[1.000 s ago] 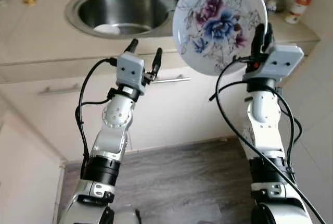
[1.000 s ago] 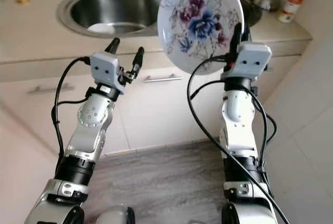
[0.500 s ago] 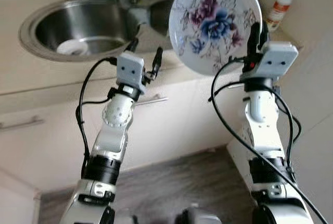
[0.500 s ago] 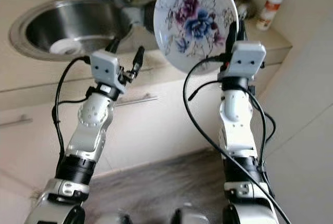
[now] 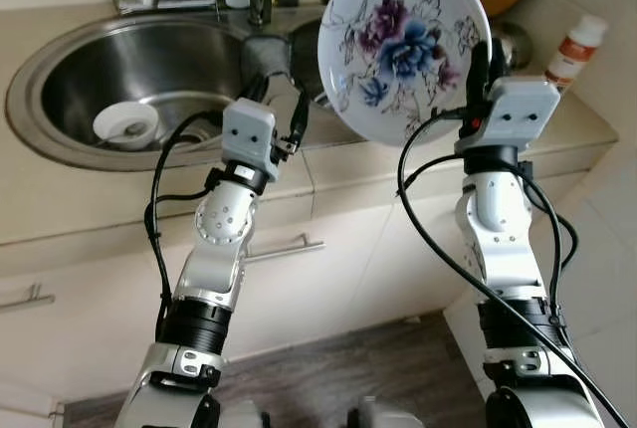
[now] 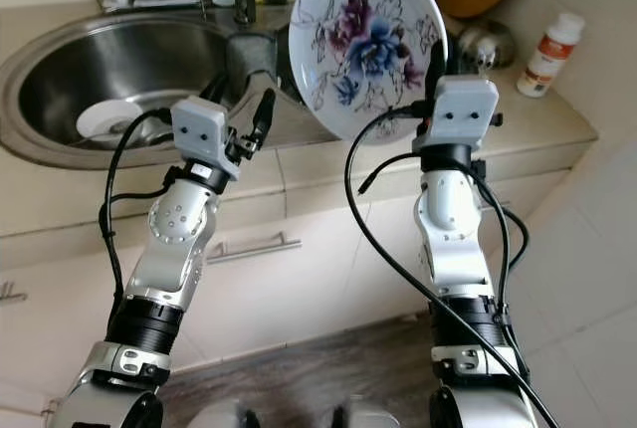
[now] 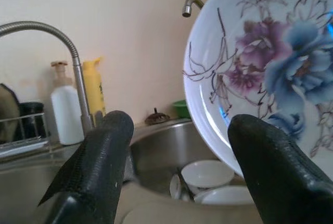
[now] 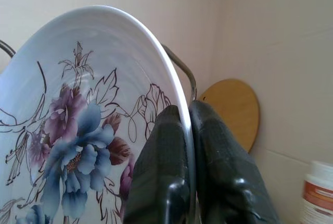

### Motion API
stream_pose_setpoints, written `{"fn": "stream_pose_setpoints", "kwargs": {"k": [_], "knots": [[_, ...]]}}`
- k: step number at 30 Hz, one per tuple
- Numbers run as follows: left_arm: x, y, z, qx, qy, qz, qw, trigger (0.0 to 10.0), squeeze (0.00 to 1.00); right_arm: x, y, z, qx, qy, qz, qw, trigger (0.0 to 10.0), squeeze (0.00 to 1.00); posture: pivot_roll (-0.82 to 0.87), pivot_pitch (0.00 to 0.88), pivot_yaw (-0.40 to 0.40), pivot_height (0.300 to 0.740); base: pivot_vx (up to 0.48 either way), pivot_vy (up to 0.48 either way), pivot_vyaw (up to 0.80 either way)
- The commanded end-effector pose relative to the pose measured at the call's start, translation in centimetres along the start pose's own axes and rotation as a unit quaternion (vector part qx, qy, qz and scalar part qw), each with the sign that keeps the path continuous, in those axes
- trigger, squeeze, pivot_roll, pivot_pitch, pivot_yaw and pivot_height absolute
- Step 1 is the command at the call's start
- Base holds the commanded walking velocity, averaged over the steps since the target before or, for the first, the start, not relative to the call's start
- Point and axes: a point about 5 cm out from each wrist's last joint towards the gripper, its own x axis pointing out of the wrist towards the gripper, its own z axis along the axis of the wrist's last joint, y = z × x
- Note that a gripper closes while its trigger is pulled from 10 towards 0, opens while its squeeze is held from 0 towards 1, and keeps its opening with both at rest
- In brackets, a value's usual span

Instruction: Kitchen organization

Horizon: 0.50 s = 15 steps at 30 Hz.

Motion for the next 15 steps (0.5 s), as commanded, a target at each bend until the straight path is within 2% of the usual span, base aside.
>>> {"fn": "stream_pose_setpoints", "kwargs": {"k": [1, 11, 15], "knots": [[0.2, -0.6, 0.4, -0.004, -0.008, -0.010, 1.000, 10.0, 0.00, 0.2, -0.8, 0.3, -0.003, -0.012, -0.019, 1.000, 10.0, 0.00, 0.03, 0.000, -0.084, 0.740, 0.412, 0.000, 0.61], [0.3, -0.6, 0.3, -0.004, -0.005, -0.011, 1.000, 10.0, 0.00, 0.1, -1.1, -0.6, -0.009, 0.015, -0.032, 0.999, 10.0, 0.00, 0.03, 0.000, -0.085, 0.740, 0.382, 0.000, 0.04], [0.3, -0.8, 0.3, -0.004, -0.005, -0.011, 1.000, 10.0, 0.00, 0.2, -1.1, -1.4, -0.023, 0.039, -0.029, 0.999, 10.0, 0.00, 0.03, 0.000, -0.081, 0.740, 0.000, 0.000, 0.00]]}}
